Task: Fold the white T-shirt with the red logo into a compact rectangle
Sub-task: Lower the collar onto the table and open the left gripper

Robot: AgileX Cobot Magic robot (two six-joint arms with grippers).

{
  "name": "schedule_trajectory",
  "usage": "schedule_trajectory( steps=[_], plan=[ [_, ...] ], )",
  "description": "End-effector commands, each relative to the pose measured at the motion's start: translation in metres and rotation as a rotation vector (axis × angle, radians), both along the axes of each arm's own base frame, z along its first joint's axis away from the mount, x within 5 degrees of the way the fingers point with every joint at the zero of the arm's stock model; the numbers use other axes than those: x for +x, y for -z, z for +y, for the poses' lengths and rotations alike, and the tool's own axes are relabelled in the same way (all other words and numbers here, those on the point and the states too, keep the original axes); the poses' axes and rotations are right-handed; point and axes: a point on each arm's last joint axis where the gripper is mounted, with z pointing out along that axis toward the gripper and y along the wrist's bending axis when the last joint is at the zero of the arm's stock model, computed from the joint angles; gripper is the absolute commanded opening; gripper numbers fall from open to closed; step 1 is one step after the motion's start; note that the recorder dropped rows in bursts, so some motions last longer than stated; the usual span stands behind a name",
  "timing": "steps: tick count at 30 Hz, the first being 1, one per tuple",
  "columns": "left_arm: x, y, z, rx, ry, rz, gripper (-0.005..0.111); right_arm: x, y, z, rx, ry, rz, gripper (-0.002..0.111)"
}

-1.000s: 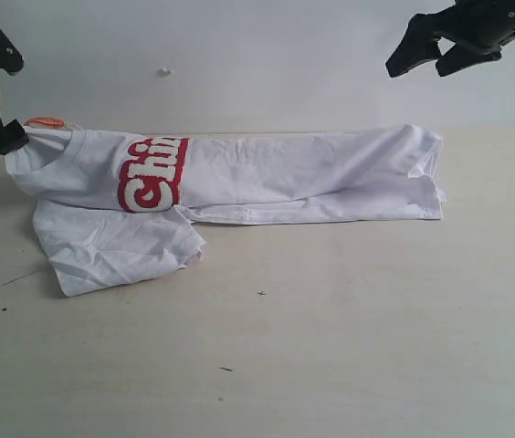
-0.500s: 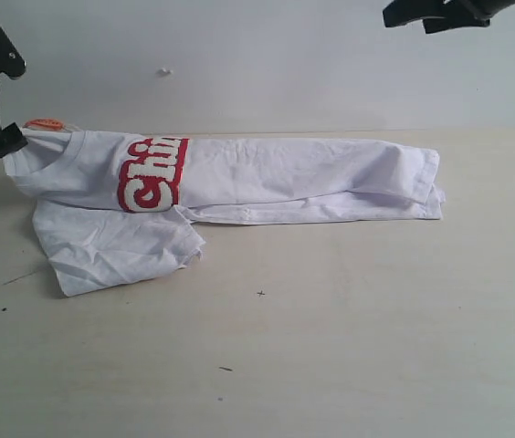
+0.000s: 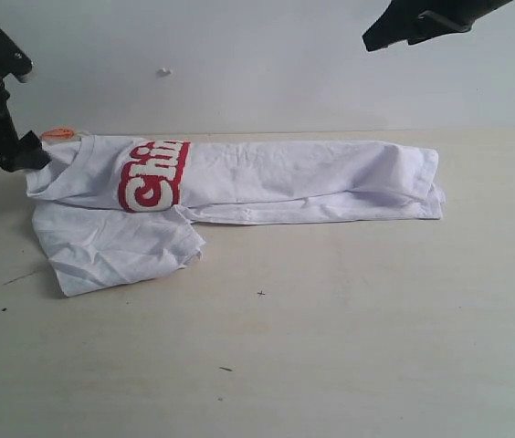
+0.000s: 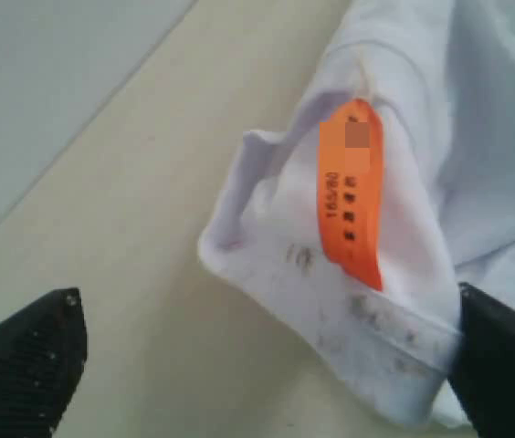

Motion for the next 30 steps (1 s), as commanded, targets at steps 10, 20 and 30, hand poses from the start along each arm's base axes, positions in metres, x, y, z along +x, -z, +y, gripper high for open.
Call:
schedule_trajectory(
  steps=[10, 20, 30],
  plan=[
    [0.002, -0.055, 0.028, -0.43, -0.136, 0.06, 0.105, -0.001, -0.008, 0.002, 0.041, 0.019, -0.006, 0.093],
    [0.015, -0.046, 0.066, -0.783, -0.367, 0.012, 0.105, -0.001, -0.008, 0.002, 0.043, 0.018, -0.006, 0.093],
    [0.011, -0.071, 0.07, -1.023, -0.285, -0.057, 0.105, -0.001, -0.008, 0.002, 0.041, 0.019, -0.006, 0.093]
  ],
)
